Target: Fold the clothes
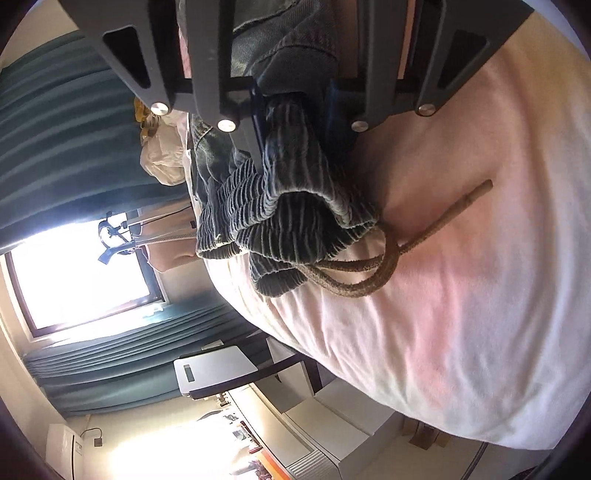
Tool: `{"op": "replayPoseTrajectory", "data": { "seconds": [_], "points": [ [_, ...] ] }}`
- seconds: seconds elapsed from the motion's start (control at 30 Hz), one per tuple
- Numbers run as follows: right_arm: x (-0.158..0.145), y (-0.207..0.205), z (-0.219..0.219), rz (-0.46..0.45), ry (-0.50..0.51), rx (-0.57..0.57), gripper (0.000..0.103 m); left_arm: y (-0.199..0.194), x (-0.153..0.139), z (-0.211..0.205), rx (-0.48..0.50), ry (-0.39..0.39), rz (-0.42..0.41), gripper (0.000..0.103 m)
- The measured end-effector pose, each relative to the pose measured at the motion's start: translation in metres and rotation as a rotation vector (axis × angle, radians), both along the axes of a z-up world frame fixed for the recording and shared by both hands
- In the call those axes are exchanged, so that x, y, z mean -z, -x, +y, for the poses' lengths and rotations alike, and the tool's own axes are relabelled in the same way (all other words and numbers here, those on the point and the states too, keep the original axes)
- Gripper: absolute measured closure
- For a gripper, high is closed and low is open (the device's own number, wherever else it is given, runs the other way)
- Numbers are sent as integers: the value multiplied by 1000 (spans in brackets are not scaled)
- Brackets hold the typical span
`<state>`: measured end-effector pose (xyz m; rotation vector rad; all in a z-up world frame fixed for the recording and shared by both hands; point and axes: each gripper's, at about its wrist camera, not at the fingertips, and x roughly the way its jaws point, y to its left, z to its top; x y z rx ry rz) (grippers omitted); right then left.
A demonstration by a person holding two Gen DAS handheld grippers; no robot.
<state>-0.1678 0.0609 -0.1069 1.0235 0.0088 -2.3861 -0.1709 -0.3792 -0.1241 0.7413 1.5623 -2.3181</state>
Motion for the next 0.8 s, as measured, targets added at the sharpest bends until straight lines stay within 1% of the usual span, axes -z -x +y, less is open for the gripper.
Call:
{"op": "replayPoseTrajectory", "data": {
  "seconds": [0.03,0.07,0.13,0.2,0.37,0.53,0.63,0.73,0.8],
  "points": [
    [0,0,-1,2,-4,-1,100,4,-5,2,16,66,-18,78],
    [0,-1,-3,6,-13,-1,100,3,-10,8,35,153,-32,78],
    [1,-1,-6,13,-31,0,100,3,-28,23,48,292,-23,78],
    [1,-1,-7,10,-44,6,100,1,-50,37,52,377,2,79],
    [-6,-3,6,-55,3,35,98,-7,-118,80,87,518,96,79],
    [-17,-7,22,-117,56,70,98,-3,-186,145,161,655,165,79],
    [-40,-25,66,-99,92,163,98,2,-217,192,205,735,199,79],
    [-61,-43,113,-74,118,265,98,6,-239,243,237,796,220,79],
    [-75,-55,145,-57,136,333,97,8,-250,275,246,823,233,79]
  ]
}}
